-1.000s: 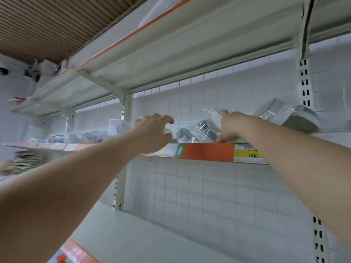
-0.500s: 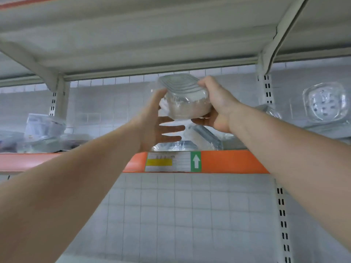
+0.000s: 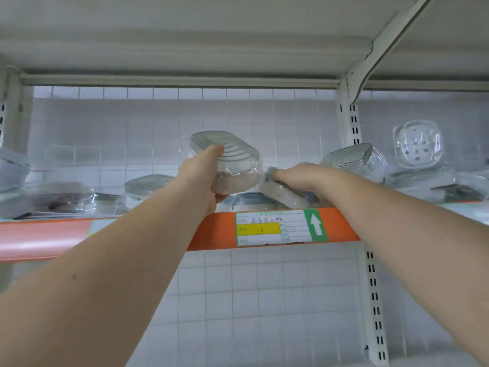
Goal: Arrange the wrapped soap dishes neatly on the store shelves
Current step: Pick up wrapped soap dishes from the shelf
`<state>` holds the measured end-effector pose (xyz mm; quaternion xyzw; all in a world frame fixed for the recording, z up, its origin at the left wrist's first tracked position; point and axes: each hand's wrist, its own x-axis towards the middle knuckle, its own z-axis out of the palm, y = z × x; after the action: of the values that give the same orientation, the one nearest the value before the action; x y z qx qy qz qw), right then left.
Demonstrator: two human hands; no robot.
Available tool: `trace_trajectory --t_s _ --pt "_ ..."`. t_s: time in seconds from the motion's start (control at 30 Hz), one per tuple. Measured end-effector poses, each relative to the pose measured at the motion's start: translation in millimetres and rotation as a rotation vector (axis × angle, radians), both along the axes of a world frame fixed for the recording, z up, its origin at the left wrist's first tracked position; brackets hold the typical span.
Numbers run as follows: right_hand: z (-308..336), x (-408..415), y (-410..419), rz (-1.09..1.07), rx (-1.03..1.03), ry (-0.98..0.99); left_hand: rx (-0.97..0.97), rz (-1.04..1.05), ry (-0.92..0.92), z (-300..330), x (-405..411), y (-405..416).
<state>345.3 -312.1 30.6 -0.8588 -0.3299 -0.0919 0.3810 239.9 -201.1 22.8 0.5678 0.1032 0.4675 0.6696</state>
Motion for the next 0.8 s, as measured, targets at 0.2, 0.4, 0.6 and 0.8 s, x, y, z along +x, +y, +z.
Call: trace_trajectory --t_s 0.2,0.4,0.6,0.8 --pt "-3 9 3 -0.023 0.343 0.041 -0.022 -0.025 -0.057 0 0 3" --pt "-3 -8 -36 -0.218 0.257 -0.545 0.064 0.034 -0.12 2 -1 4" --pt "-9 -14 -134 -0.258 0.156 -0.681 0.246 0.001 -0.14 1 16 -58" --pt "-23 -6 -302 -0.424 0.111 -0.665 0.356 -0.227 -0.135 -4 62 -217"
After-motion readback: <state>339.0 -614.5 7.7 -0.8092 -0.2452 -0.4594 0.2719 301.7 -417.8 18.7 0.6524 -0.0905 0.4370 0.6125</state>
